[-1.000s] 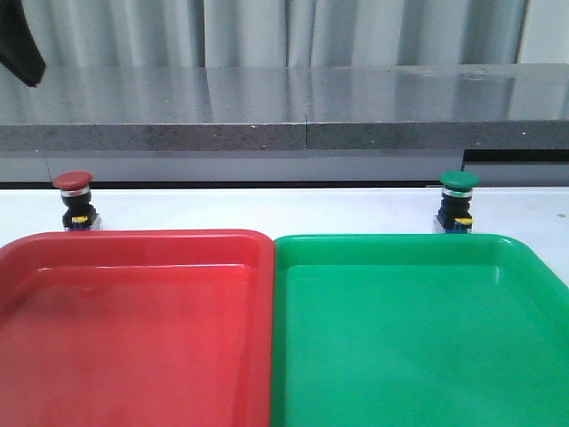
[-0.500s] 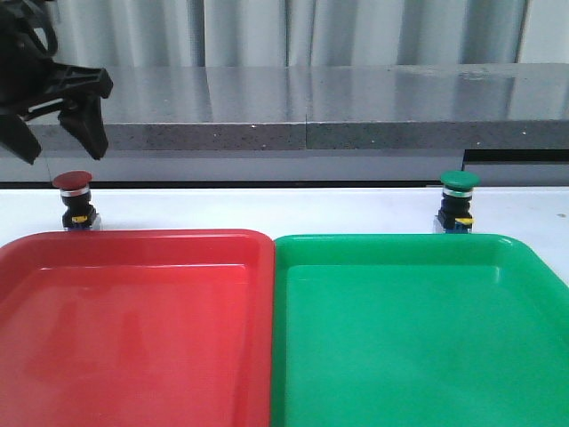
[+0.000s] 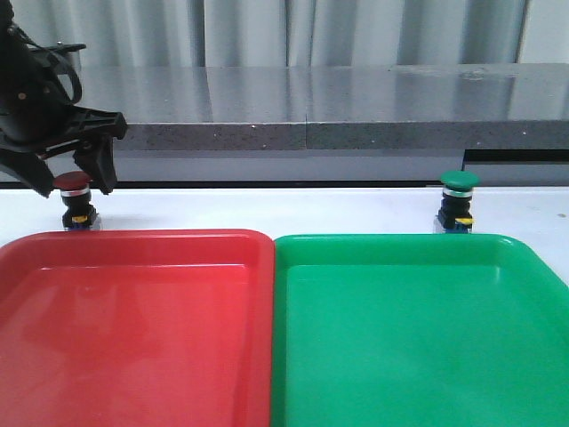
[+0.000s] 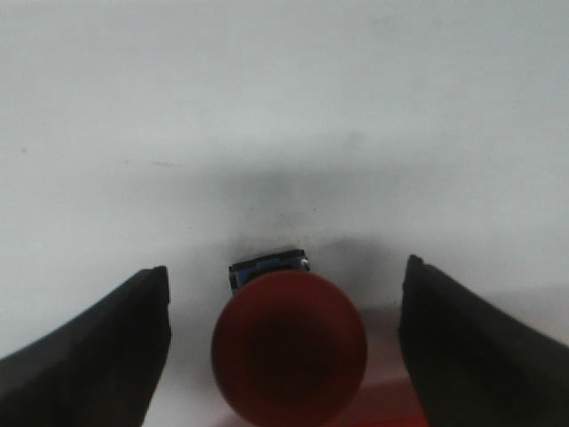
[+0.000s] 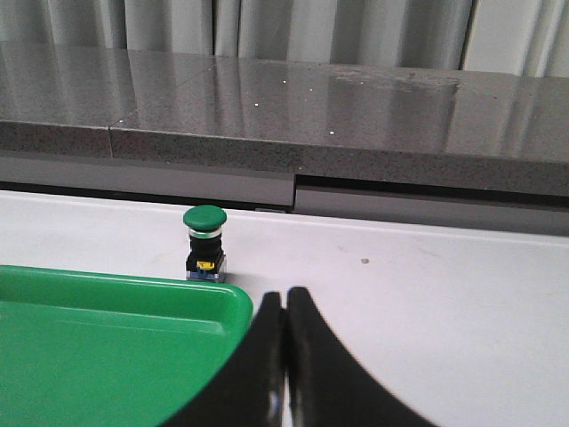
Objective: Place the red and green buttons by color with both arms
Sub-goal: 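Lower the left gripper onto the red button and close it, then lift the red button and lower it into the red tray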
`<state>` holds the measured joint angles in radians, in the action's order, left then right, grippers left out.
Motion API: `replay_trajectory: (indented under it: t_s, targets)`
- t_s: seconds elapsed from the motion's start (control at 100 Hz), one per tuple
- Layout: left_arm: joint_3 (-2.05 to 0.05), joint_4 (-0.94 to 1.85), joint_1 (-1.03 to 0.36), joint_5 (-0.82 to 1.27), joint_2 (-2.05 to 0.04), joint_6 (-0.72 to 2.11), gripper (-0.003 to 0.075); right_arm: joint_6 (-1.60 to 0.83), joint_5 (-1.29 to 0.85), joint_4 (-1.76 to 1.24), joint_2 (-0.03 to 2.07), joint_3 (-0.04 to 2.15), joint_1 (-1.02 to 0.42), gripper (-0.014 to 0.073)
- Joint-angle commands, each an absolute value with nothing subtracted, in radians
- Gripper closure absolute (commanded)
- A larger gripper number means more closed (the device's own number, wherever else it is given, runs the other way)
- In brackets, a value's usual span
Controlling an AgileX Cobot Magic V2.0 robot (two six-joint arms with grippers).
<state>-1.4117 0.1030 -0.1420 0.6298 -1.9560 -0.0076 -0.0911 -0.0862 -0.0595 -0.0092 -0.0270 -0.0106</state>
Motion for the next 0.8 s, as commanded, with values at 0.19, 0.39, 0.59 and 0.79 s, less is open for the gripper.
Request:
replay_trajectory:
  t_s: [0.19,0.39,0.59,0.79]
  targets:
    - [-1.445,0.107,-0.149,0.581,-1.909,-0.008,0.0459,-0.094,0.0,-0.051,-0.031,-0.013,-0.005,0.0704]
    - [-1.473,0.111,-0.149,0.605,-1.908,-0.008,0.0591,-0.094,0.0,-0.051,-0.031,-0.013,-0.005,0.0704]
    - [-1.514,0.152,-0.151,0.671,-1.845,-0.008,0.0605,-0.094,0.0,-0.051,-0.031,-0.013,-0.005,0.0704]
    - [-1.508,0.18,-0.164,0.688,-1.748,-0.017,0.0605,-0.094,0.0,-0.051,-0.031,-0.013,-0.005,0.0704]
